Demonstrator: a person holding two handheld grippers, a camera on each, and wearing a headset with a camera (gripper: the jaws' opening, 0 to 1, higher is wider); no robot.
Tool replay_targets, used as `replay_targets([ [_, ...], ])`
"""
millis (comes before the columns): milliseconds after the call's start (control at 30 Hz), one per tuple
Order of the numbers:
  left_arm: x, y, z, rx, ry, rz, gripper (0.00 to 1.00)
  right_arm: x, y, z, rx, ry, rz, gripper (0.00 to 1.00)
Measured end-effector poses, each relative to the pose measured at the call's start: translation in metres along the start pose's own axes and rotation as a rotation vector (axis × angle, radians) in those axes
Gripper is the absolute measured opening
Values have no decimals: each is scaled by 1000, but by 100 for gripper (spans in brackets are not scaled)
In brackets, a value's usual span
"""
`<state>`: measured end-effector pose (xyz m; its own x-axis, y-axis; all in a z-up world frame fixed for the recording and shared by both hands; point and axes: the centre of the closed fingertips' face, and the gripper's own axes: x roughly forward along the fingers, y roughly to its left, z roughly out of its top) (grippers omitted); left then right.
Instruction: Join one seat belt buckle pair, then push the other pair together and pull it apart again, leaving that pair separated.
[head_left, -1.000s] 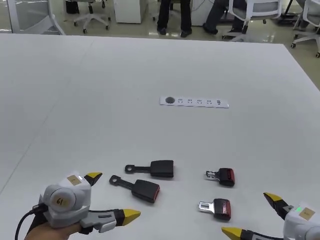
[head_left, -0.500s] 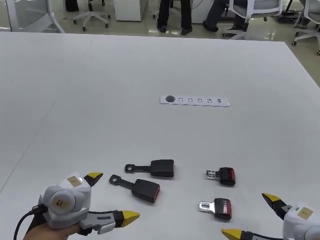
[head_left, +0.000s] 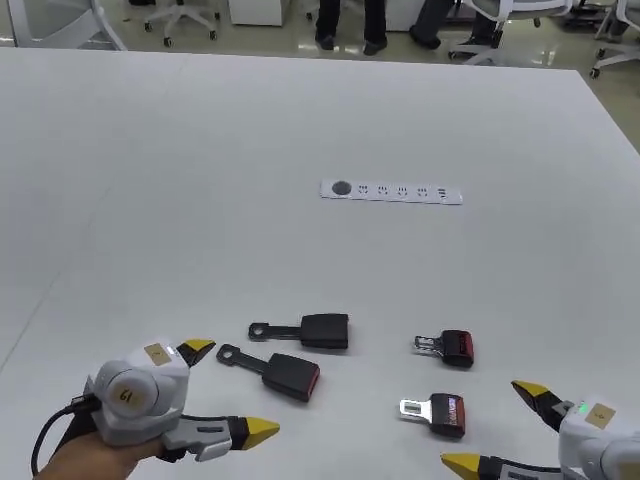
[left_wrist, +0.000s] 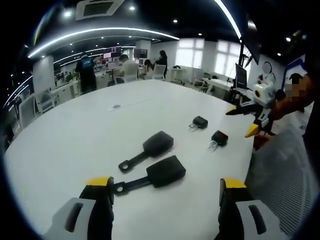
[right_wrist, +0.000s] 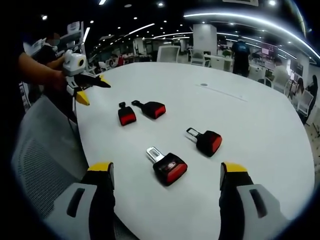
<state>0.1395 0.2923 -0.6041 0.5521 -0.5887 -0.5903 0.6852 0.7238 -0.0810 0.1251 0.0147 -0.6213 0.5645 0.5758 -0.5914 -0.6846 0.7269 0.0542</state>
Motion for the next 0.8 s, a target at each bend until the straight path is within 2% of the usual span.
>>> replay_targets([
  [100,2,-3,0,11,11,-30,89,3,1,0,-19,16,14,87],
  [233,10,1,-5,38,37,-46,87,8,0,-2,-22,26,30,86],
  [367,17,-4,-2,55,50,-83,87,15,2,-3,-37,47,57,84],
  [467,24,-3,-6,83,72,-99,86,20,1,-5,-46,57,70,84],
  [800,39,-10,-4,170,116,-164,80,33,-2,-11,-63,95,121,82],
])
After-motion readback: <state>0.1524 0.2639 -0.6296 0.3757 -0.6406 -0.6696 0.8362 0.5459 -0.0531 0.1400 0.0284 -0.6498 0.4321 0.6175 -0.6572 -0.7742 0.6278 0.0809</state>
